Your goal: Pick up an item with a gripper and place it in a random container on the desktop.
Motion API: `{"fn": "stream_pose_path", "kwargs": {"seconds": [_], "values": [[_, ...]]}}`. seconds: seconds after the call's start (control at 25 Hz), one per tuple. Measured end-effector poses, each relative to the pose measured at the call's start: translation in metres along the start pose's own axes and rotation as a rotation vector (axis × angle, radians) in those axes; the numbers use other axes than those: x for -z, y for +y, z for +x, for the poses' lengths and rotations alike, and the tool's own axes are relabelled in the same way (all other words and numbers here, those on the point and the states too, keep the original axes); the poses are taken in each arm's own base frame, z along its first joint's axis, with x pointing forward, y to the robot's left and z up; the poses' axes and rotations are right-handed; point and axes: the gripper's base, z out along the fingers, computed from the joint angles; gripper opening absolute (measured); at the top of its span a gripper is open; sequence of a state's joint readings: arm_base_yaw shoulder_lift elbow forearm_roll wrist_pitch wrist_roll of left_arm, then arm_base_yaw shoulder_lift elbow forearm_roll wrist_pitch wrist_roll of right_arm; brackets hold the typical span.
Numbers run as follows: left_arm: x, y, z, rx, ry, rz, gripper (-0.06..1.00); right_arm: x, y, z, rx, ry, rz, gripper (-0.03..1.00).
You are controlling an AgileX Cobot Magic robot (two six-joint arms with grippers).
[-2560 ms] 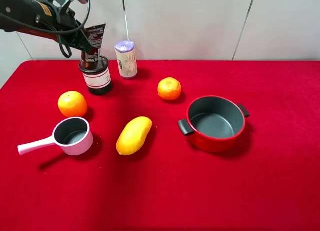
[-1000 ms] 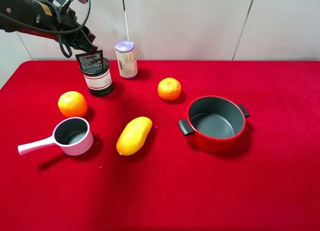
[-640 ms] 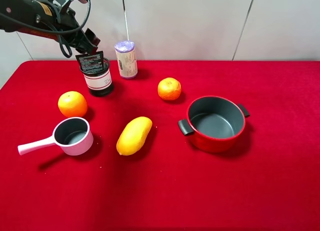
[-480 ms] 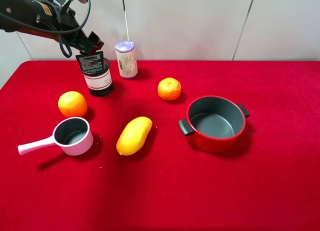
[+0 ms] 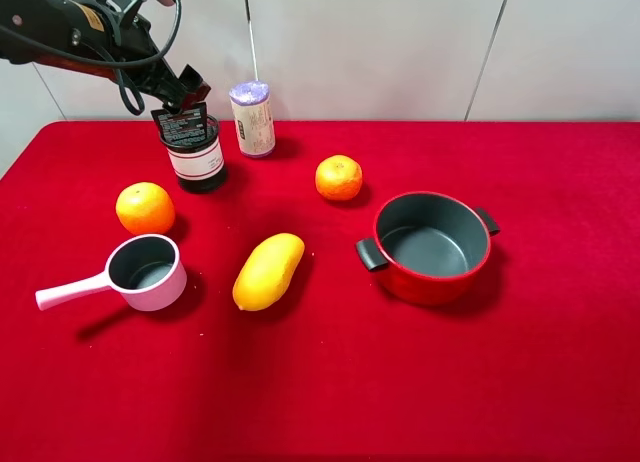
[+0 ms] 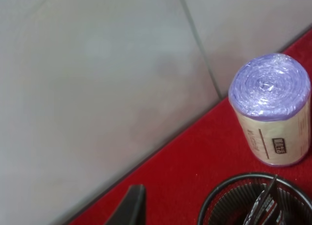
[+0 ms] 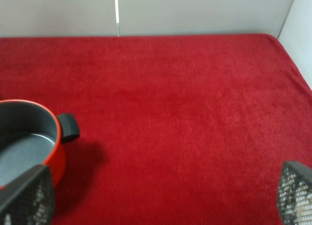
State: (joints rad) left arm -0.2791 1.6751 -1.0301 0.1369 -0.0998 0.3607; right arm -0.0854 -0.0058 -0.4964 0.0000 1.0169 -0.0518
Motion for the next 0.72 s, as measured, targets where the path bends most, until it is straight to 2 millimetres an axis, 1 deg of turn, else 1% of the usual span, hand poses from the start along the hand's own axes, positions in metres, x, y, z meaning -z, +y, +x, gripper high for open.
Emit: {"fn": "stream_pose_path", "kwargs": {"seconds": [0.48, 0.6, 0.72], "values": [[0.001, 0.001, -0.002, -0.008, -0.009, -0.004, 0.99, 0.0, 0.0, 0.0, 0.0, 0.0, 0.0, 0.69], [0.011, 0.004, -0.009, -0.002, -0.025, -0.015, 0.99, 0.0, 0.0, 0.0, 0.0, 0.0, 0.0, 0.69], [0.029, 0.008, -0.02, 0.051, -0.034, -0.021, 0.99, 0.0, 0.0, 0.0, 0.0, 0.0, 0.0, 0.69]]}}
